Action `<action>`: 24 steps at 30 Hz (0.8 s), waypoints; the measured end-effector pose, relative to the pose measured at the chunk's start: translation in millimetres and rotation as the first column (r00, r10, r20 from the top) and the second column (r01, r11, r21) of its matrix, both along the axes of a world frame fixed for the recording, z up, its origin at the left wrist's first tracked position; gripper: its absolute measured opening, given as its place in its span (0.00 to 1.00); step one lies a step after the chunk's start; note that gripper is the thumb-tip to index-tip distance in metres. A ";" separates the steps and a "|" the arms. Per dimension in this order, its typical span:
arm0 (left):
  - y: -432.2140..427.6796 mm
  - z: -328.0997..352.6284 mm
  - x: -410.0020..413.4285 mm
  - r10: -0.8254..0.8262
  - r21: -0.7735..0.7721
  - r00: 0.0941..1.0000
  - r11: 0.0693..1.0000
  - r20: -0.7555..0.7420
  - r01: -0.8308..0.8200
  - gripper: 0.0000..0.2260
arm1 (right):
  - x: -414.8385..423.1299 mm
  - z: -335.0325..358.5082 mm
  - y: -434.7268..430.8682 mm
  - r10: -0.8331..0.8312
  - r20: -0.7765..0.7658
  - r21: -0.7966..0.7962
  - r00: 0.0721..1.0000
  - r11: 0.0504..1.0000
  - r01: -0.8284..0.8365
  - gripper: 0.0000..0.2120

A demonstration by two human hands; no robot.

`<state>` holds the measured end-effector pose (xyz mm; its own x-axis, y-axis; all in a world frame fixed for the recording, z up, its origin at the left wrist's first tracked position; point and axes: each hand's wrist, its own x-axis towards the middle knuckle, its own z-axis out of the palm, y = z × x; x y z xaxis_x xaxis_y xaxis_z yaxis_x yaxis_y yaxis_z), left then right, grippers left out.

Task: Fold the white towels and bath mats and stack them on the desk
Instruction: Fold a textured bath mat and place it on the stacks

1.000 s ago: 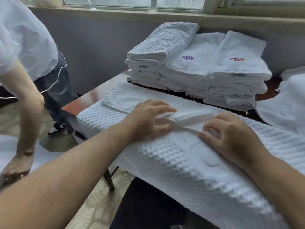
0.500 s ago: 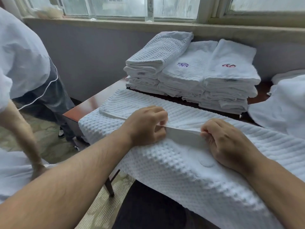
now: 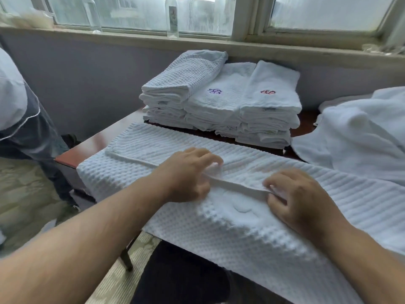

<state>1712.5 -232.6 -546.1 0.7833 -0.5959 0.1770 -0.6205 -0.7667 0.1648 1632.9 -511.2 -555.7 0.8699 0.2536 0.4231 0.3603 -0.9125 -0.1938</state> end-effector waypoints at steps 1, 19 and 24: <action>-12.6 0.1 -4.9 -0.052 0.010 0.998 0.999 0.019 0.051 0.28 | -5.5 0.3 -6.0 -0.036 -0.004 0.004 0.999 0.999 0.036 0.11; -107.6 -4.5 -40.9 -0.103 -0.118 0.992 0.987 0.068 0.111 0.23 | -48.1 -5.6 -41.0 -0.328 -0.007 0.239 0.945 0.917 0.320 0.17; -199.5 -1.4 -61.6 -0.232 -0.100 0.970 0.966 0.070 0.238 0.26 | -87.5 4.3 -91.6 -0.598 -0.116 0.169 0.793 0.775 0.609 0.26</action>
<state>1650.9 -432.1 -547.4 0.6100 -0.7373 0.2902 -0.7921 -0.5778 0.1968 1545.4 -602.8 -551.4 0.8394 -0.4106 0.3561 -0.2681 -0.8827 -0.3859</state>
